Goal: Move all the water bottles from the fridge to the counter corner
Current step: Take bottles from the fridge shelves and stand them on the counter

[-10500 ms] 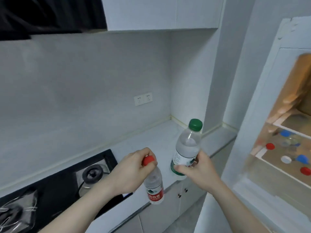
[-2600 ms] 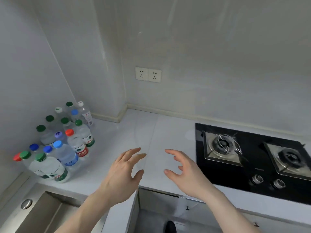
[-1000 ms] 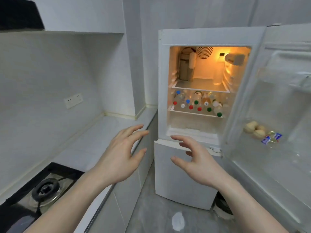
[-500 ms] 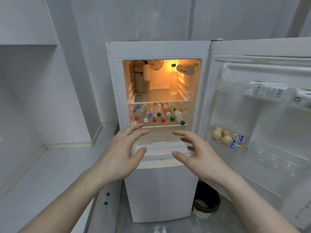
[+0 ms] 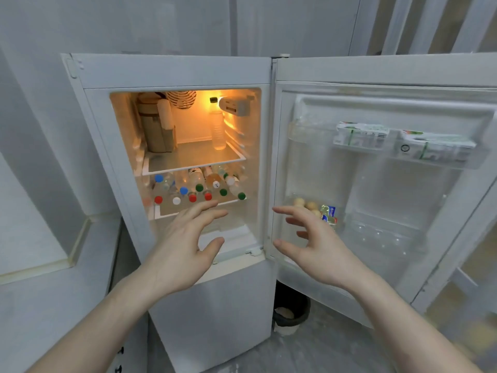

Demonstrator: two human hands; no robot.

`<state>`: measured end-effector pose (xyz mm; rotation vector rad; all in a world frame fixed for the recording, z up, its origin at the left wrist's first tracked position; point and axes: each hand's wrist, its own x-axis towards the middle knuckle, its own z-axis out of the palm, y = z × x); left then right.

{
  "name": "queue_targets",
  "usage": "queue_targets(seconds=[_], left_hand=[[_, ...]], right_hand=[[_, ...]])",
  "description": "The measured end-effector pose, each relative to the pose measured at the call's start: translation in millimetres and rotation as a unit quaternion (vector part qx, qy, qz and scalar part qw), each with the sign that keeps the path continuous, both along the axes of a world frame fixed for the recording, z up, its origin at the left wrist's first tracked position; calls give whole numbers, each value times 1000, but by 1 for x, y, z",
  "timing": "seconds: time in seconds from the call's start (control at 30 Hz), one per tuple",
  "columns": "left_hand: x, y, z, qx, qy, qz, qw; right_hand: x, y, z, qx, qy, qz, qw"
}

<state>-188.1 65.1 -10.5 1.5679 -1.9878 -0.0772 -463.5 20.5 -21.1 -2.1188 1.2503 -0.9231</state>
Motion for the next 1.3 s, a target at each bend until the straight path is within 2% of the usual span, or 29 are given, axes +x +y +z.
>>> queue_targets(seconds=[0.17,0.47,0.8,1.03,1.3], left_hand=[[5,-31,-2,2,-12,9,1000],[33,-101,-17,44,-15,71,996],[63,-159,-57,94,12,163,982],[99,-208,-75,138,23,176,974],[147,-280,-92,179,100,192,960]], right_hand=[[0,-33,-2,-12,-11,0,1000],[20,-121,0,-5,15,70,997],[75,-217,-37,56,34,142,988],[123,-265,-57,79,56,138,986],[179,-307,-75,126,47,105,985]])
